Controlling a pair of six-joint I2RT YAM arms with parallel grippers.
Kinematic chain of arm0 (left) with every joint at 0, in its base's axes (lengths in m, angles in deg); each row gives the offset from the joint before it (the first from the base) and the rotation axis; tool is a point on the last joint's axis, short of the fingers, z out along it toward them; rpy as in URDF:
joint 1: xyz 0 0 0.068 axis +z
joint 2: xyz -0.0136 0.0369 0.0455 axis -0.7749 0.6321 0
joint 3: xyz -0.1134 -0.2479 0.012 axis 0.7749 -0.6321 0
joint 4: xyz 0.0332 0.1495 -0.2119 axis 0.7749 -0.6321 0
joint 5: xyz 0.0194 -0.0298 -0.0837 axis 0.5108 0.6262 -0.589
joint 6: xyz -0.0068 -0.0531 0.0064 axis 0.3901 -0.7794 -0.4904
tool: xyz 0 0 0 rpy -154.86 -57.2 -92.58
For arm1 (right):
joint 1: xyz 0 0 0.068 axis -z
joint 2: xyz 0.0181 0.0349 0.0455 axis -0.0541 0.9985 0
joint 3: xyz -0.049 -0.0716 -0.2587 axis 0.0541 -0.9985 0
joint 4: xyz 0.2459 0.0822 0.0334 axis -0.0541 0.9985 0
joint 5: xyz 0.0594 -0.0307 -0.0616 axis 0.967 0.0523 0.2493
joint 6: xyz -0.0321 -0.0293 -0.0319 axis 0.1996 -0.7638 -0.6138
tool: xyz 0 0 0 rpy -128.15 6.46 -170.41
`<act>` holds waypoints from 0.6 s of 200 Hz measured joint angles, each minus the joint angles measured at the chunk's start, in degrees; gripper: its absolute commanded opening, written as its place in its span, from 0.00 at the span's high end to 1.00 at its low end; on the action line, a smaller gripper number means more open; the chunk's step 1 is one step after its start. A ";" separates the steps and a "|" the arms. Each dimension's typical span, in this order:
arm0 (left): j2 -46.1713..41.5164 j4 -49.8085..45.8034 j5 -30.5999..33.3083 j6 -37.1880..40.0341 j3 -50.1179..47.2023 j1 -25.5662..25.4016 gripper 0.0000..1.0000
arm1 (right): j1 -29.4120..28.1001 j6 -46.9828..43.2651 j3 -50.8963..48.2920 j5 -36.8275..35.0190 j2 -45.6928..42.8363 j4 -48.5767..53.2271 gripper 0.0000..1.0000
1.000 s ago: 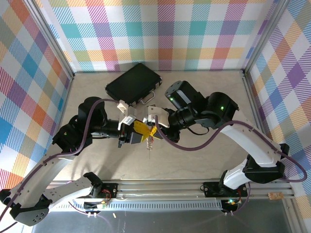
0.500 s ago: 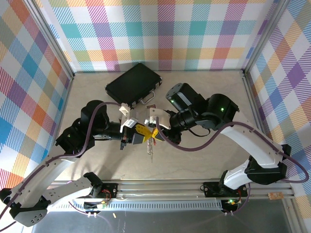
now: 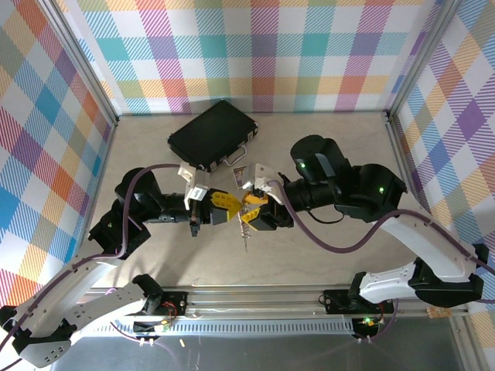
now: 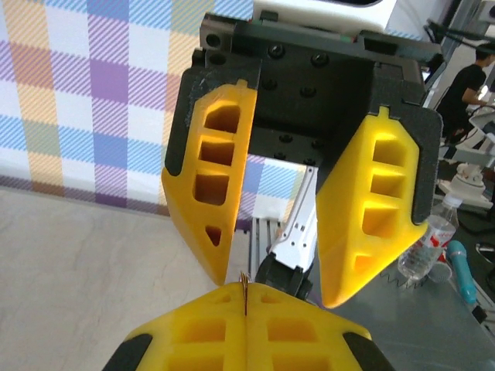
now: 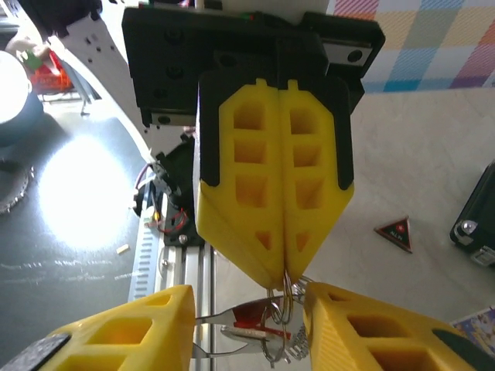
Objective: Put the keys on the keyring
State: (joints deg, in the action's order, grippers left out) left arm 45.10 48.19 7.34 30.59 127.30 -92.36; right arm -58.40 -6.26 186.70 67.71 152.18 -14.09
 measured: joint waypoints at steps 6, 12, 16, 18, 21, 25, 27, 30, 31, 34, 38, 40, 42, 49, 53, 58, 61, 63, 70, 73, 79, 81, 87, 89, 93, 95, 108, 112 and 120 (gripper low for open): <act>-0.02 0.92 0.00 -0.42 -0.09 0.00 1.00 | 0.00 0.31 -0.39 0.15 -0.31 -0.83 0.54; -0.11 1.70 0.00 -0.66 -0.22 0.00 1.00 | 0.00 0.61 -0.79 0.22 -0.55 -1.51 0.54; -0.20 2.19 0.00 -0.83 -0.35 0.00 1.00 | 0.00 0.90 -1.16 0.37 -0.81 -2.21 0.53; -0.24 2.45 0.00 -0.94 -0.42 0.00 1.00 | 0.00 0.87 -1.27 0.39 -0.85 -2.38 0.53; -0.33 2.75 -0.02 -1.09 -0.50 0.00 1.00 | 0.00 1.09 -1.53 0.48 -1.07 -2.82 0.53; -0.46 3.17 -0.02 -1.44 -0.61 0.00 1.00 | 0.00 1.14 -1.81 0.57 -1.25 -3.32 0.52; -0.52 3.32 0.00 -1.53 -0.66 0.00 1.00 | 0.00 1.27 -1.97 0.61 -1.36 -3.56 0.52; -0.61 3.67 -0.02 -1.79 -0.72 0.00 1.00 | 0.00 1.33 -2.16 0.70 -1.51 -3.91 0.52; -0.66 3.74 -0.02 -1.84 -0.74 0.00 1.00 | 0.00 1.38 -2.25 0.74 -1.57 -4.00 0.52; -0.76 4.00 -0.02 -2.08 -0.76 0.00 1.00 | 0.00 1.51 -2.40 0.83 -1.70 -4.31 0.52; -0.87 4.39 -0.02 -2.32 -0.79 0.00 1.00 | 0.00 1.70 -2.62 0.94 -1.88 -4.76 0.52; -0.98 4.57 -0.04 -2.49 -0.79 0.00 1.00 | 0.00 1.73 -2.73 1.05 -1.99 -5.05 0.52; -1.07 4.85 -0.04 -2.80 -0.81 0.00 1.00 | 0.00 1.90 -2.84 1.11 -2.10 -5.27 0.52; -1.40 5.73 -0.07 -3.43 -0.87 0.00 1.00 | 0.00 2.14 -3.08 1.40 -2.36 -6.05 0.52; -1.68 6.34 -0.07 -3.74 -1.01 0.00 1.00 | 0.00 2.36 -3.30 1.60 -2.58 -6.56 0.52; -2.05 7.10 -0.07 -4.15 -1.18 0.00 1.00 | 0.00 2.56 -3.76 1.77 -2.95 -7.52 0.52; -2.32 7.37 -0.07 -4.46 -1.25 0.00 1.00 | 0.00 2.64 -4.07 1.90 -3.21 -8.04 0.52; -2.49 7.52 -0.07 -4.68 -1.31 0.00 1.00 | 0.00 2.75 -4.37 1.97 -3.45 -8.52 0.52; -3.06 8.15 -0.13 -5.16 -1.44 0.00 1.00 | 0.00 2.99 -5.62 2.14 -4.39 -10.10 0.51; -3.26 8.37 -0.22 -5.33 -1.44 0.00 1.00 | 0.00 3.04 -6.10 2.21 -4.83 -10.54 0.51; -3.56 8.90 -0.26 -5.57 -1.44 0.00 1.00 | 0.00 3.41 -7.30 2.36 -5.79 -11.63 0.51; -3.67 9.14 -0.28 -5.77 -1.44 -0.02 1.00 | 0.00 3.54 -7.54 2.38 -6.01 -11.82 0.51; -3.82 9.60 -0.33 -6.05 -1.44 -0.04 1.00 | 0.00 3.78 -8.37 2.54 -6.80 -12.57 0.51; -3.89 9.75 -0.37 -6.21 -1.44 -0.04 1.00 | 0.00 3.87 -8.59 2.56 -7.04 -12.90 0.51; -3.98 10.05 -0.50 -6.40 -1.44 -0.04 1.00 | 0.00 4.00 -8.90 2.58 -7.45 -13.27 0.51; -3.98 10.12 -0.50 -6.38 -1.44 -0.04 1.00 | 0.00 4.02 -9.01 2.62 -7.63 -13.46 0.51; -4.09 10.49 -0.68 -6.80 -1.44 -0.04 1.00 | 0.00 4.31 -9.27 2.86 -8.37 -14.67 0.51; -4.07 10.49 -0.68 -6.84 -1.44 -0.04 1.00 | 0.00 4.50 -9.27 2.97 -8.52 -15.10 0.51; -4.07 10.71 -0.70 -7.13 -1.44 -0.04 1.00 | 0.00 4.74 -9.27 2.99 -8.66 -15.98 0.53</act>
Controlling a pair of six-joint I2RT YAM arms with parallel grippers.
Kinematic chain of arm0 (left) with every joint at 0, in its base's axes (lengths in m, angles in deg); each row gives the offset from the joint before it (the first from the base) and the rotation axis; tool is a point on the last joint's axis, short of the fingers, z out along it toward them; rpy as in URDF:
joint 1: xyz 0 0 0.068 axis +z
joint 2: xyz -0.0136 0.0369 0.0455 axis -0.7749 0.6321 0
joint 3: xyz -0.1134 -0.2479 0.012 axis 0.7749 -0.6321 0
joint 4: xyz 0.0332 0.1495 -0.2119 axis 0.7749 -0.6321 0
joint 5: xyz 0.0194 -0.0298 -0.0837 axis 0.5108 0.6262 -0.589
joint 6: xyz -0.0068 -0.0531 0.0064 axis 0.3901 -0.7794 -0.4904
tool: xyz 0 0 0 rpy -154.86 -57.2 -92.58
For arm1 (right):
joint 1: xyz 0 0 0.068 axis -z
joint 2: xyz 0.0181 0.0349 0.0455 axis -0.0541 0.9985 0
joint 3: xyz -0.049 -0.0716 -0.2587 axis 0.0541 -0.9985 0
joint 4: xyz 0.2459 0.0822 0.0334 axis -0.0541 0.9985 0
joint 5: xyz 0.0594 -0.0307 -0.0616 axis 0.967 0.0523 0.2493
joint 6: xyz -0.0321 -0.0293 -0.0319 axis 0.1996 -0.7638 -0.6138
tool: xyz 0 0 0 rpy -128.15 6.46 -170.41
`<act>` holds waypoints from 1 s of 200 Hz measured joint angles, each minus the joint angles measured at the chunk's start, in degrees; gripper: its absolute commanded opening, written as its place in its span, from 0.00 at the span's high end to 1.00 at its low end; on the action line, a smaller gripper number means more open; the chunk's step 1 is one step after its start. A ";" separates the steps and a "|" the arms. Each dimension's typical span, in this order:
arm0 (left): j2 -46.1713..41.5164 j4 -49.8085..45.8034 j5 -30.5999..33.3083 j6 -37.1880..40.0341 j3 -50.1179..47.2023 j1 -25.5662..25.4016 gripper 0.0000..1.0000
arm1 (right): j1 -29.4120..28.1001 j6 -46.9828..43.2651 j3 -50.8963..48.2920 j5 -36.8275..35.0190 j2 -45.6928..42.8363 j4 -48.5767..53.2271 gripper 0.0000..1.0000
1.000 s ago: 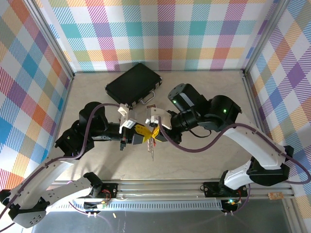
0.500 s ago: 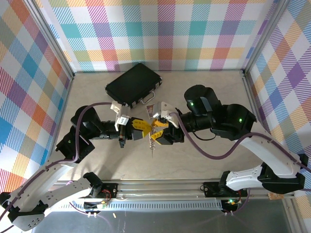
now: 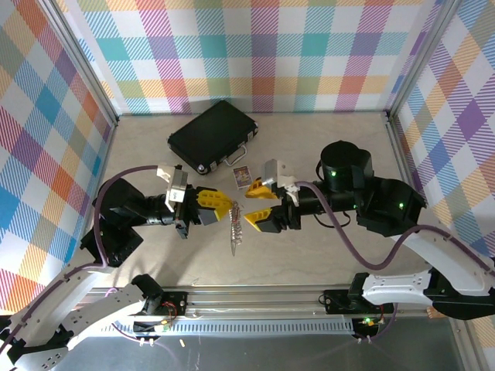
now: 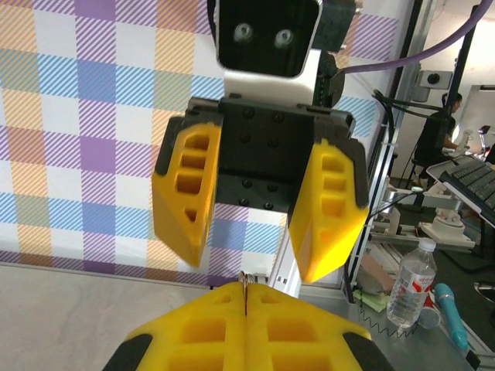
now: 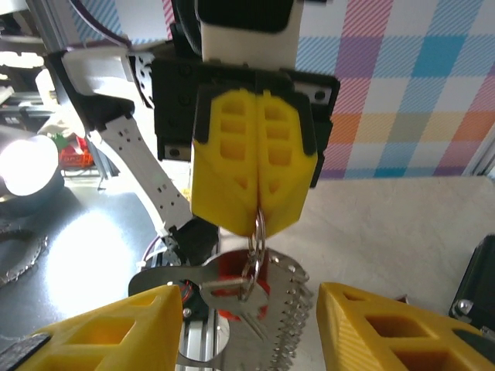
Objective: Put the keys on the keyring
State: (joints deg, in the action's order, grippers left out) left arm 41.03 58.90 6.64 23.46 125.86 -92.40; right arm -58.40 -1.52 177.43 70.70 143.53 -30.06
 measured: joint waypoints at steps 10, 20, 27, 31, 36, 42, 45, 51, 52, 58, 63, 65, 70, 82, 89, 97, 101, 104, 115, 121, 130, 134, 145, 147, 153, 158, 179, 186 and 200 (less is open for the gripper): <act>0.13 0.13 0.00 -0.35 0.00 0.00 1.00 | 0.00 0.50 0.00 0.02 -0.02 -0.79 0.56; 0.13 0.17 -0.02 -0.70 0.00 0.00 1.00 | 0.00 0.87 -0.15 0.11 0.00 -1.38 0.59; 0.11 0.42 -0.04 -0.76 0.00 -0.02 1.00 | 0.00 1.20 -0.28 0.22 0.00 -1.81 0.61; 0.11 0.63 -0.04 -0.81 0.00 -0.02 1.00 | 0.00 1.38 -0.37 0.28 0.00 -2.10 0.62; 0.11 0.96 -0.09 -0.92 0.00 -0.02 1.00 | 0.00 1.51 -0.44 0.39 0.02 -2.40 0.63; 0.11 1.20 -0.22 -0.96 -0.02 -0.02 1.00 | 0.00 1.77 -0.52 0.48 0.02 -2.69 0.65; 0.11 1.20 -0.22 -0.96 -0.02 -0.02 1.00 | 0.02 1.99 -0.57 0.52 0.02 -2.82 0.65; 0.11 1.38 -0.31 -0.98 -0.02 -0.02 1.00 | 0.00 2.14 -0.59 0.63 0.02 -3.04 0.66; 0.11 1.40 -0.33 -0.98 -0.02 -0.02 1.00 | 0.00 2.16 -0.59 0.63 0.02 -3.08 0.66; 0.11 1.49 -0.44 -0.98 -0.02 -0.07 1.00 | 0.02 2.27 -0.59 0.66 0.09 -3.32 0.67; 0.11 1.49 -0.44 -0.98 -0.02 -0.17 1.00 | 0.00 2.32 -0.59 0.68 0.15 -3.48 0.68; 0.11 1.49 -0.44 -1.01 -0.02 -0.22 1.00 | 0.00 2.38 -0.59 0.70 0.17 -3.54 0.69; 0.11 1.57 -0.44 -1.03 -0.02 -0.28 1.00 | 0.00 2.36 -0.59 0.83 0.31 -3.58 0.70; 0.11 1.90 -0.46 -1.11 -0.04 -0.33 1.00 | 0.00 2.34 -0.59 0.96 0.72 -3.65 0.73; 0.11 2.12 -0.46 -1.14 -0.04 -0.33 1.00 | 0.00 2.40 -0.59 1.05 1.05 -3.65 0.75; 0.11 2.32 -0.46 -1.14 -0.04 -0.33 1.00 | 0.00 2.47 -0.59 1.05 1.46 -3.58 0.78; 0.11 2.38 -0.44 -1.14 -0.04 -0.33 1.00 | 0.00 2.56 -0.59 1.05 1.64 -3.58 0.79; 0.11 2.38 -0.44 -1.14 -0.04 -0.33 1.00 | 0.00 2.56 -0.61 1.05 1.79 -3.56 0.80; 0.11 2.40 -0.39 -1.14 -0.07 -0.33 1.00 | 0.00 2.69 -0.61 1.03 2.16 -3.50 0.82; 0.11 2.40 -0.35 -1.14 -0.09 -0.33 1.00 | 0.00 2.75 -0.63 1.03 2.21 -3.50 0.84; 0.09 2.40 -0.22 -1.14 -0.13 -0.33 1.00 | 0.00 2.75 -0.72 1.01 2.19 -3.50 0.87; 0.09 2.40 -0.17 -1.14 -0.13 -0.33 1.00 | 0.00 2.82 -0.76 1.05 2.16 -3.52 0.88; 0.02 2.38 -0.15 -1.14 -0.20 -0.33 1.00 | 0.00 2.89 -1.03 1.03 2.08 -3.56 0.90; 0.00 2.38 -0.20 -1.14 -0.22 -0.33 1.00 | 0.00 3.02 -1.03 1.03 2.05 -3.54 0.91; -0.07 2.36 -0.20 -1.14 -0.33 -0.33 1.00 | 0.00 3.02 -1.18 1.03 2.01 -3.61 0.91; -0.17 2.29 -0.15 -1.14 -0.37 -0.33 1.00 | 0.00 3.02 -1.27 1.03 1.99 -3.58 0.91; -0.33 2.27 -0.09 -1.14 -0.55 -0.33 1.00 | 0.00 3.15 -1.40 1.05 1.99 -3.61 0.82; -0.33 2.25 0.02 -1.14 -0.55 -0.33 1.00 | 0.00 3.15 -1.60 0.98 1.97 -3.61 0.77; -0.37 2.27 0.04 -1.14 -0.55 -0.33 1.00 | 0.00 3.48 -2.54 0.81 1.66 -3.74 0.76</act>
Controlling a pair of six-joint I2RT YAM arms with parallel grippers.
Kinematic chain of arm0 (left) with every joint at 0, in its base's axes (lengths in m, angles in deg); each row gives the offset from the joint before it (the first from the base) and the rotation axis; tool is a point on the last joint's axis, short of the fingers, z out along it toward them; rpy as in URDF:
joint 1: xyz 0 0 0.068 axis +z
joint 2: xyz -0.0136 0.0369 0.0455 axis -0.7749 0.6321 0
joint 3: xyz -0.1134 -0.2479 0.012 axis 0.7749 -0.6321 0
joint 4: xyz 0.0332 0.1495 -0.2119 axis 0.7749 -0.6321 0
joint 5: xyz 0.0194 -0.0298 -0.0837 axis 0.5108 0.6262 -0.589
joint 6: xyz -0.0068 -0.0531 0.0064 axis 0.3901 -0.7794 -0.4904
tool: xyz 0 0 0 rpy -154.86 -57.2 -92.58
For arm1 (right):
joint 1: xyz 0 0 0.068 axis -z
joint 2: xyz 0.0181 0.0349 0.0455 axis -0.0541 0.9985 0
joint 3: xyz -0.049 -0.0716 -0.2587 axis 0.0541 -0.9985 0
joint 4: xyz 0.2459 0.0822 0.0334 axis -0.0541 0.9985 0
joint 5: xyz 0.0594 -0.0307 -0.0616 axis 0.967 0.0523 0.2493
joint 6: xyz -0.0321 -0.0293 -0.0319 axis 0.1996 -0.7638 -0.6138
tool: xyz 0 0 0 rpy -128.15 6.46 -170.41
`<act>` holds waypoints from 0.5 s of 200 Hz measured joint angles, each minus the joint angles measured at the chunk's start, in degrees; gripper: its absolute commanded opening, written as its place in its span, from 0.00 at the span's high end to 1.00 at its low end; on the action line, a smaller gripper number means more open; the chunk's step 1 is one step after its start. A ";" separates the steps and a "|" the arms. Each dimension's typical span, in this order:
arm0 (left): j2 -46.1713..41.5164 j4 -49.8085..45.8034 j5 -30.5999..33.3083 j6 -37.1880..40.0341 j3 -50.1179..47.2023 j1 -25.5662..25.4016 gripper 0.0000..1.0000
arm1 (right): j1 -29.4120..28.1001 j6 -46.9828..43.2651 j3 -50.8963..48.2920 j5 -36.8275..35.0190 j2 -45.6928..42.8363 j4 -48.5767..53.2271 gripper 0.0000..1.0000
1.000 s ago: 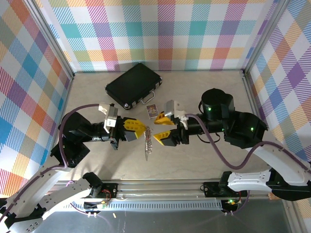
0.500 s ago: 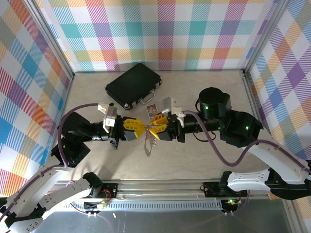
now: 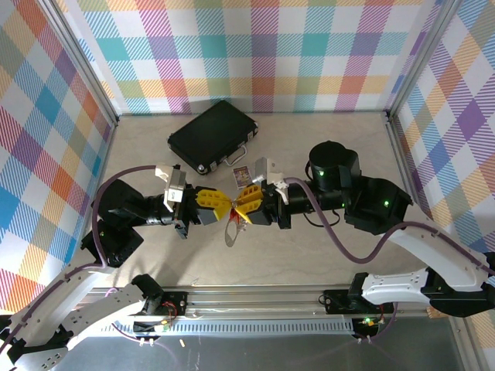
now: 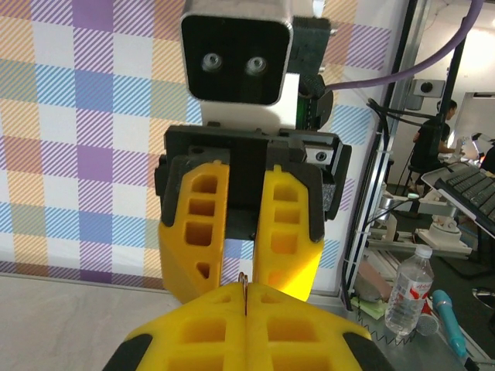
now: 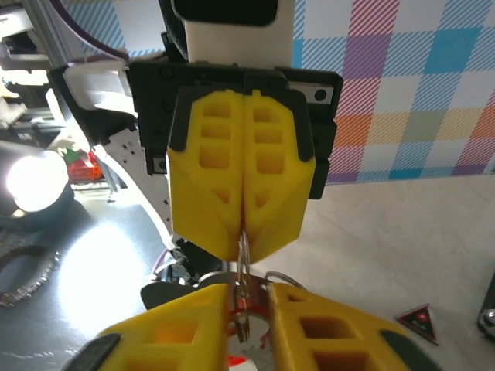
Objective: Put the keys on the keyring
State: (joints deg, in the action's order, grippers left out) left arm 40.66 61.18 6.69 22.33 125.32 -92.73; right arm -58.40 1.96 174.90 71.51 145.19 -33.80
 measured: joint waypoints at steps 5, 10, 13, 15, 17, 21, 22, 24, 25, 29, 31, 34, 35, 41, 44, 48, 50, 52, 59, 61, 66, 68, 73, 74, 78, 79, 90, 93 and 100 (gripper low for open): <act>0.00 0.00 0.00 0.00 0.00 0.00 1.00 | 0.00 0.15 -0.39 -0.04 -0.15 -0.02 0.76; 0.00 0.00 0.00 0.00 0.00 0.00 1.00 | 0.00 0.13 -0.72 -0.11 -0.31 0.00 0.76; 0.00 0.02 0.00 0.00 0.00 0.00 1.00 | 0.00 0.15 -0.90 -0.20 -0.37 0.00 0.77; 0.00 0.02 0.00 0.00 0.00 0.00 1.00 | 0.00 0.15 -1.01 -0.20 -0.44 0.00 0.77; 0.00 0.02 0.00 0.00 0.00 0.00 1.00 | 0.00 0.15 -1.11 -0.22 -0.50 0.00 0.78; 0.00 0.02 0.00 0.00 0.00 0.00 1.00 | 0.00 0.20 -1.31 -0.22 -0.59 0.00 0.79; 0.00 0.02 0.00 0.00 0.00 0.00 1.00 | 0.00 0.17 -1.33 -0.22 -0.61 -0.02 0.80; 0.00 0.02 0.00 0.00 0.00 0.00 1.00 | 0.00 0.15 -1.42 -0.26 -0.70 0.00 0.80; 0.00 0.02 0.00 0.00 0.00 0.00 1.00 | 0.00 0.20 -1.49 -0.26 -0.74 -0.02 0.80; 0.00 0.02 0.00 0.00 0.00 0.00 1.00 | 0.00 0.24 -1.64 -0.28 -0.85 0.00 0.81; 0.00 0.02 0.00 0.00 0.00 0.00 1.00 | 0.00 0.20 -1.70 -0.35 -0.94 -0.02 0.81; 0.00 0.02 0.00 -0.02 0.00 0.00 1.00 | 0.00 0.37 -1.79 -0.37 -1.03 -0.02 0.82; 0.00 0.02 0.00 0.00 0.00 0.00 1.00 | 0.00 0.33 -1.81 -0.42 -1.07 -0.02 0.82; 0.00 0.02 0.00 -0.02 0.00 0.00 1.00 | 0.00 0.39 -1.95 -0.42 -1.25 -0.02 0.84; 0.00 0.02 0.00 -0.02 0.00 0.00 1.00 | 0.00 0.33 -2.01 -0.42 -1.36 -0.04 0.84; 0.00 0.02 0.00 -0.02 0.00 0.00 1.00 | 0.00 0.37 -2.05 -0.42 -1.49 -0.04 0.85; 0.00 0.02 0.00 -0.02 0.00 0.00 1.00 | 0.00 0.35 -2.10 -0.42 -1.55 -0.07 0.86; 0.00 0.02 0.00 -0.02 0.00 0.00 1.00 | 0.00 0.37 -2.12 -0.44 -1.60 -0.07 0.86; 0.00 0.02 0.00 -0.02 0.00 0.00 1.00 | 0.00 0.39 -2.12 -0.42 -1.70 -0.07 0.88; 0.00 0.02 0.00 -0.04 0.00 0.00 1.00 | 0.00 0.44 -2.12 -0.39 -1.75 -0.09 0.89; 0.00 0.02 0.00 -0.04 0.00 0.00 1.00 | 0.00 0.39 -2.12 -0.39 -1.79 -0.15 0.90; -0.02 0.02 0.00 -0.04 0.00 0.00 1.00 | 0.00 0.48 -2.12 -0.39 -1.81 -0.15 0.90; -0.02 0.02 0.00 -0.04 0.00 0.00 1.00 | 0.00 0.39 -2.12 -0.39 -1.81 -0.17 0.91; -0.02 0.02 0.00 -0.04 0.00 0.00 1.00 | 0.00 0.44 -2.12 -0.39 -1.81 -0.17 0.91; -0.02 0.02 0.00 -0.04 0.00 0.00 1.00 | 0.00 0.37 -2.12 -0.39 -1.81 -0.20 0.92; -0.02 0.02 -0.02 -0.04 0.00 0.00 1.00 | 0.00 0.37 -2.12 -0.39 -1.81 -0.20 0.92; -0.02 0.04 0.00 -0.07 0.00 0.00 1.00 | 0.00 0.37 -2.12 -0.39 -1.77 -0.20 0.93; -0.02 0.04 0.00 -0.07 0.00 0.00 1.00 | 0.00 0.42 -2.12 -0.39 -1.75 -0.20 0.93; -0.07 0.04 0.00 -0.15 0.00 0.00 1.00 | 0.00 0.42 -2.12 -0.39 -1.68 -0.17 0.94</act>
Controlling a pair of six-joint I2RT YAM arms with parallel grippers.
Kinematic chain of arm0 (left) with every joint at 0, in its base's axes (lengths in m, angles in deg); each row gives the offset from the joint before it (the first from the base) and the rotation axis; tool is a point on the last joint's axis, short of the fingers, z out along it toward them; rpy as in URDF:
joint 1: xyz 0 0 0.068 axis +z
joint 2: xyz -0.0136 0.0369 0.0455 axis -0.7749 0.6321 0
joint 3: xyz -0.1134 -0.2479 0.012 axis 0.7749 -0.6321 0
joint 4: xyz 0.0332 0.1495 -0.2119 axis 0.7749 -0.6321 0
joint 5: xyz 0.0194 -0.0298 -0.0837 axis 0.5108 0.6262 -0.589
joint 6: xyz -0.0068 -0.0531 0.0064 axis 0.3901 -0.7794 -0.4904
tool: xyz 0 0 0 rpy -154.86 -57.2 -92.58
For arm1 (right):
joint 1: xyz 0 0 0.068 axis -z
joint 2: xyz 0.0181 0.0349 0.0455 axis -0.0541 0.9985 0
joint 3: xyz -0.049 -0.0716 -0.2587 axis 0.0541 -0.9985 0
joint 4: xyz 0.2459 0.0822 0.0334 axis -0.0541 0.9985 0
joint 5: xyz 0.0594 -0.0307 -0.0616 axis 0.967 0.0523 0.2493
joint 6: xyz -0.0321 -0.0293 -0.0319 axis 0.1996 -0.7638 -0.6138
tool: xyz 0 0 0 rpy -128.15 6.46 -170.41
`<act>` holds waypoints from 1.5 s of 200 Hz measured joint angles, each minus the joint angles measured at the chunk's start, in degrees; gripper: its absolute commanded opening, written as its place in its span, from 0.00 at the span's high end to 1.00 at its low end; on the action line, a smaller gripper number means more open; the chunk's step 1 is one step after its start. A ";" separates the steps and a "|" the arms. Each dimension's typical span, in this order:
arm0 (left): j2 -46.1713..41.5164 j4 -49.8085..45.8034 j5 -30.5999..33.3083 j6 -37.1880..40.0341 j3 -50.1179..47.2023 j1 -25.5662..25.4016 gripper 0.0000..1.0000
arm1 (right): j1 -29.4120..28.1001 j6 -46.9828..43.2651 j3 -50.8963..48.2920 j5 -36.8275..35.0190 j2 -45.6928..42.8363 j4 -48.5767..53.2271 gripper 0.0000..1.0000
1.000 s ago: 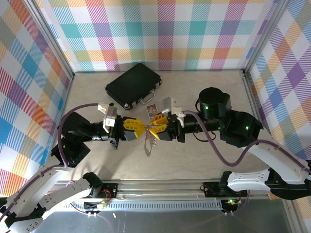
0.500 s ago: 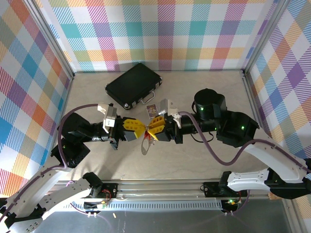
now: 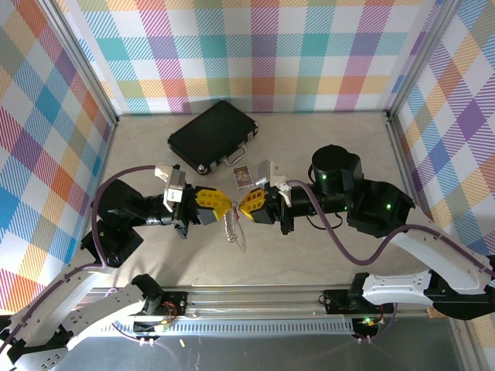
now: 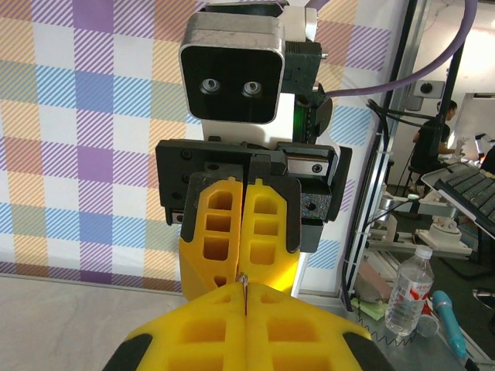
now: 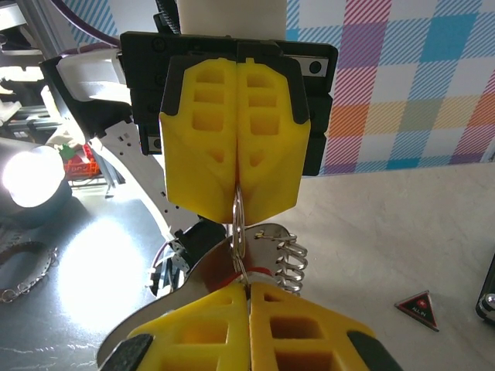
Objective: Put the keys on the keyring
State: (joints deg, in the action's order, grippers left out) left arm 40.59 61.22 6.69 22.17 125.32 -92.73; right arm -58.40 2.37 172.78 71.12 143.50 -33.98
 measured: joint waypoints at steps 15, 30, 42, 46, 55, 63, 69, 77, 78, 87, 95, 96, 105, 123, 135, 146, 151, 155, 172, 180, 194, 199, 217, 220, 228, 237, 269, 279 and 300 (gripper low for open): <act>0.00 0.02 -0.02 -0.31 0.00 0.00 1.00 | 0.00 0.04 0.15 0.04 0.44 0.17 0.94; 0.00 0.02 0.00 -0.52 0.00 0.00 1.00 | 0.00 0.13 0.98 0.24 1.51 0.85 0.94; 0.00 0.11 0.00 -0.72 0.00 0.00 1.00 | 0.00 0.15 1.79 0.52 2.38 1.46 0.93; 0.00 0.11 0.00 -0.72 0.00 0.00 1.00 | 0.00 0.17 2.10 0.70 2.67 1.75 0.93; 0.00 0.13 0.02 -0.74 0.00 0.00 1.00 | 0.00 0.20 2.56 0.94 3.06 2.16 0.92; 0.00 0.15 0.00 -0.74 0.00 0.00 1.00 | 0.00 0.17 2.99 1.11 3.34 2.56 0.91; -0.04 0.17 0.00 -0.74 0.00 0.00 1.00 | 0.00 0.20 3.28 1.11 3.48 2.84 0.89; -0.11 0.17 -0.02 -0.74 0.00 0.00 1.00 | 0.00 0.20 3.50 1.11 3.56 3.02 0.84; -0.11 0.17 -0.02 -0.74 0.00 0.00 1.00 | 0.00 0.35 3.50 1.11 3.56 3.04 0.84; -0.17 0.17 -0.02 -0.74 0.00 0.00 1.00 | 0.00 0.48 3.58 1.09 3.56 3.13 0.79; -0.22 0.17 -0.04 -0.74 -0.04 0.00 1.00 | 0.00 0.33 3.61 1.09 3.52 3.15 0.75; -0.22 0.17 -0.07 -0.76 -0.04 0.00 1.00 | 0.00 0.37 3.61 1.07 3.52 3.15 0.74; -0.22 0.17 -0.07 -0.74 -0.04 0.00 1.00 | 0.00 0.83 3.61 1.09 3.41 3.15 0.70; -0.20 0.15 -0.07 -0.74 -0.09 0.00 1.00 | 0.00 1.01 3.56 1.01 2.89 3.02 0.66; -0.20 0.17 -0.07 -0.74 -0.09 0.00 1.00 | 0.00 1.01 3.28 0.85 1.97 2.54 0.64; -0.20 0.20 -0.07 -0.76 -0.09 0.00 1.00 | 0.00 1.07 2.47 0.81 0.70 1.36 0.63; -0.20 0.17 -0.09 -0.79 -0.09 0.00 1.00 | 0.00 1.07 2.10 0.83 0.09 0.90 0.63; -0.20 0.20 -0.22 -0.83 -0.09 0.00 1.00 | 0.00 1.09 1.79 0.83 -0.42 0.46 0.63; -0.17 0.35 -0.46 -0.98 -0.09 0.00 1.00 | 0.00 1.25 1.38 0.87 -1.64 -0.72 0.64; -0.15 0.39 -0.48 -1.14 -0.09 0.00 1.00 | 0.00 1.25 1.25 0.90 -1.88 -1.64 0.64; -0.11 0.39 -0.66 -1.18 -0.11 0.00 1.00 | 0.00 1.27 1.01 0.90 -1.81 -2.97 0.64; -0.09 0.42 -0.68 -1.18 -0.11 0.00 1.00 | 0.00 1.27 0.81 0.90 -1.75 -3.41 0.64; -0.02 0.42 -0.92 -1.20 -0.17 0.00 1.00 | 0.00 1.33 0.48 0.90 -1.22 -3.85 0.65; -0.02 0.42 -0.94 -1.20 -0.20 0.00 1.00 | 0.00 1.46 0.44 0.94 -1.11 -3.93 0.65; -0.02 0.42 -0.98 -1.20 -0.22 0.00 1.00 | 0.00 1.68 0.37 1.09 -0.85 -4.17 0.65; 0.02 0.44 -1.05 -1.20 -0.22 0.00 1.00 | 0.00 2.12 0.26 1.18 -0.55 -4.50 0.66; 0.13 0.76 -1.07 -1.38 -0.28 0.00 1.00 | 0.00 2.95 0.00 1.75 0.11 -5.01 0.70; 0.13 0.87 -1.07 -1.38 -0.31 0.00 1.00 | 0.00 2.97 0.00 1.77 0.28 -5.07 0.72; 0.13 1.44 -1.07 -1.38 -0.39 0.00 1.00 | 0.00 3.15 0.00 1.79 0.61 -5.35 0.79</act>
State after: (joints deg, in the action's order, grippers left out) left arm 40.72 62.66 5.62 20.80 124.92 -92.73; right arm -58.40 5.52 172.78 72.91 144.12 -39.33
